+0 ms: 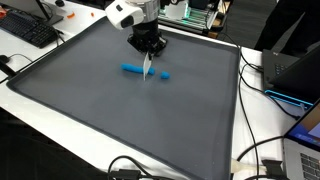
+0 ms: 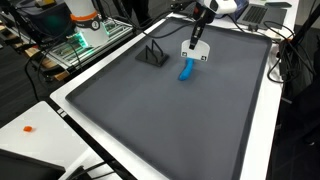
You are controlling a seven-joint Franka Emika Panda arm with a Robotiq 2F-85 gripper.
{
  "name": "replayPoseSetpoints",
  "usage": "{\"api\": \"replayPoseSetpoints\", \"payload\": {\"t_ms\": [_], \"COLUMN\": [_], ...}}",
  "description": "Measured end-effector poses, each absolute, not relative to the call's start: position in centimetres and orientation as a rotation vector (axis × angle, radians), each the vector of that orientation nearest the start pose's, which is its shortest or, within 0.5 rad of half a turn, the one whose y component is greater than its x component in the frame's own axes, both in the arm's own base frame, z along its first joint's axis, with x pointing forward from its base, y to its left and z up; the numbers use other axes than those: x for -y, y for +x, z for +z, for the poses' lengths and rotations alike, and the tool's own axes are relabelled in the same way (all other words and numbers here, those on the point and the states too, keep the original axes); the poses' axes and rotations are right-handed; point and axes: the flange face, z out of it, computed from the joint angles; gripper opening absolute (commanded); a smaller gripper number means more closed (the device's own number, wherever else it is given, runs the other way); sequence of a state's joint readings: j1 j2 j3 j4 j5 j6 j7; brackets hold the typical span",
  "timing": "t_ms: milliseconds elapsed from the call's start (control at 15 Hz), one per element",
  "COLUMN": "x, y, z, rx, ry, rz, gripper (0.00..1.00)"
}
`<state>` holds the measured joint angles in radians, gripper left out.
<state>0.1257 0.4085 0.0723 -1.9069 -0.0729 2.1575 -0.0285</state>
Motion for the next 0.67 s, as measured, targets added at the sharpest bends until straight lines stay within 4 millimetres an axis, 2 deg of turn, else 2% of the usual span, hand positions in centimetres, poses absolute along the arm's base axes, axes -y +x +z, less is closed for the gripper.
{"api": "replayPoseSetpoints", "payload": {"t_ms": [667], "x": [-11.63], "y": [59.64], "z": [25.88], "rx": [0.511], "ry": [-3.147], "rz": [0.279], "gripper": [0.01]}}
